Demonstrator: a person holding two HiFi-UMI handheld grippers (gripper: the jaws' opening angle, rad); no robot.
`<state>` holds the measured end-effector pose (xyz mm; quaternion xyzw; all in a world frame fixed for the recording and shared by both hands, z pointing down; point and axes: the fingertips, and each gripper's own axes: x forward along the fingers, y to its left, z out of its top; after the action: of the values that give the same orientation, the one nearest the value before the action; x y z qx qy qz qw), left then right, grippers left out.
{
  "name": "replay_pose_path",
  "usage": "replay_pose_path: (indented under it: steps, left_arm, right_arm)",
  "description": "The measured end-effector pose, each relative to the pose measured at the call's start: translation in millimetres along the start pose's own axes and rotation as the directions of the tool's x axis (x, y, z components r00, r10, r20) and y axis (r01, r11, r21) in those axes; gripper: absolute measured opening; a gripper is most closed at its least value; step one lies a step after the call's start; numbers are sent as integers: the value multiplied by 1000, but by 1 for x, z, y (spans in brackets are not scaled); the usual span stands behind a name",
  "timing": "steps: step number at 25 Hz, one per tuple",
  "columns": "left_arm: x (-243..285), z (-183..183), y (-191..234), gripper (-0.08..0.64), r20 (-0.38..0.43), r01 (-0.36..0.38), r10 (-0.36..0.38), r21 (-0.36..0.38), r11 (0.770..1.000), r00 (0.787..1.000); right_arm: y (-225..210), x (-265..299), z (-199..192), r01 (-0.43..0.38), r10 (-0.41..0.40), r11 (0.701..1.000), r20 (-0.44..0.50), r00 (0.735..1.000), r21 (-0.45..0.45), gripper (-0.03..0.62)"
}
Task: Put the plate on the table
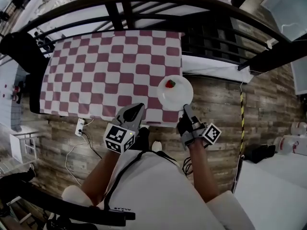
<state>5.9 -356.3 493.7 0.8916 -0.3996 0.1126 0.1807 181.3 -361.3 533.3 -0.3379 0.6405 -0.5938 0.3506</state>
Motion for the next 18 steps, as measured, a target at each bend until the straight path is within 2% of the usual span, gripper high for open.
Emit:
replay_pose_path:
  steps: [7, 18]
  left_arm:
    - [39, 0, 38, 5, -36, 48, -47, 20, 999, 998]
    - [92, -4, 87, 5, -99, 75, -72, 30, 997, 992]
  right_arm:
    - [-38, 43, 19, 20, -20, 1000, 26, 999, 6, 20]
    - [-92, 92, 35, 66, -67, 998, 36, 997, 22, 20]
